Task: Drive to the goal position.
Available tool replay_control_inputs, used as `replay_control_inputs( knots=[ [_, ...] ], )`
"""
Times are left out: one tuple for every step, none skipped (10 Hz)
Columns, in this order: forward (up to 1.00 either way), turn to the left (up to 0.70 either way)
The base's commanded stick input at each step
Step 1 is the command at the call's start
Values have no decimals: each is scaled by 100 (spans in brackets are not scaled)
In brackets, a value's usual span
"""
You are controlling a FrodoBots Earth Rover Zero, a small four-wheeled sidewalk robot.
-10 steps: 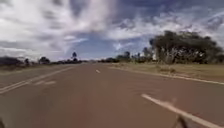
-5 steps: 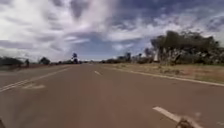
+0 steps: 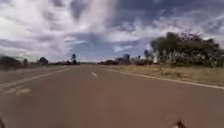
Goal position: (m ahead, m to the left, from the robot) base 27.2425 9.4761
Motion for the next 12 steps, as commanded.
replay_control_inputs(
  knots=[
    [100,0],
    [100,0],
    [100,0],
    [100,0],
    [100,-40],
    [100,-40],
    [100,-39],
    [100,-39],
    [100,0],
    [100,0],
    [100,0],
    [100,0]
  ],
)
